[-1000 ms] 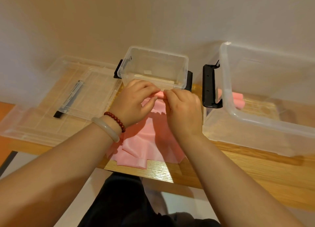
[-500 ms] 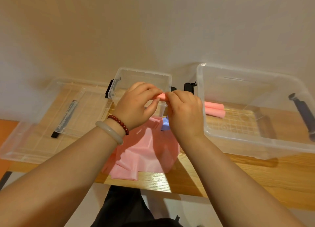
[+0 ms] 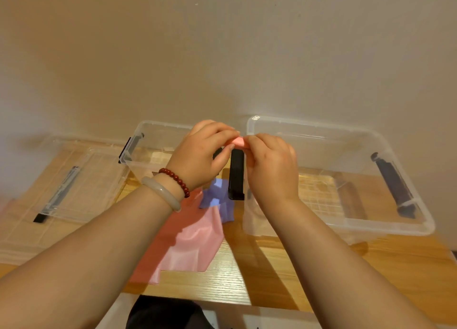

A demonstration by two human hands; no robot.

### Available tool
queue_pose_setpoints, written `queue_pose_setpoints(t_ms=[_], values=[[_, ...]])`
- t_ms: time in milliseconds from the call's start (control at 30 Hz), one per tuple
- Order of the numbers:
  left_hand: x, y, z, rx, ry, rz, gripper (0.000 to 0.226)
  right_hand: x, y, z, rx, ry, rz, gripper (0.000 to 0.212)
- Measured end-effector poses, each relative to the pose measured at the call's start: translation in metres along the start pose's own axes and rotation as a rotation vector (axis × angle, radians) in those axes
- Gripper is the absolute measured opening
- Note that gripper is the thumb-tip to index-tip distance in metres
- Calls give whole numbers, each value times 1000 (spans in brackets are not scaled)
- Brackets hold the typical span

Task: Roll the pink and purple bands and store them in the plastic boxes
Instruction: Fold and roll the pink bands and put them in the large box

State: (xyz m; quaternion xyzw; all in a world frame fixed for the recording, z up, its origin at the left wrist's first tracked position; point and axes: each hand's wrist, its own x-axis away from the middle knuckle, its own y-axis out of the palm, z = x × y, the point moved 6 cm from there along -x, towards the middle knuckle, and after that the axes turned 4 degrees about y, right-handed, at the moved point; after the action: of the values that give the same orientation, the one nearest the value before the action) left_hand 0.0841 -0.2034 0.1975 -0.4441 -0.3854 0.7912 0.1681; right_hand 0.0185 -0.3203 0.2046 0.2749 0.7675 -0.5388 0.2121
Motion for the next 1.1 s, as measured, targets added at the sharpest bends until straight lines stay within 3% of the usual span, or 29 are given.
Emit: queue_pose_setpoints(t_ms=[300,700,1100], values=[[-20,36,39,22,-101,-103,43,-3,-24,61,37,-2,-55,17],[-48,90,8,200,-191,-362,42,-20,18,129,132,92,-259,7],[-61,110,9,142,-370,-448,51,-17,60,160,208,71,-694,18]])
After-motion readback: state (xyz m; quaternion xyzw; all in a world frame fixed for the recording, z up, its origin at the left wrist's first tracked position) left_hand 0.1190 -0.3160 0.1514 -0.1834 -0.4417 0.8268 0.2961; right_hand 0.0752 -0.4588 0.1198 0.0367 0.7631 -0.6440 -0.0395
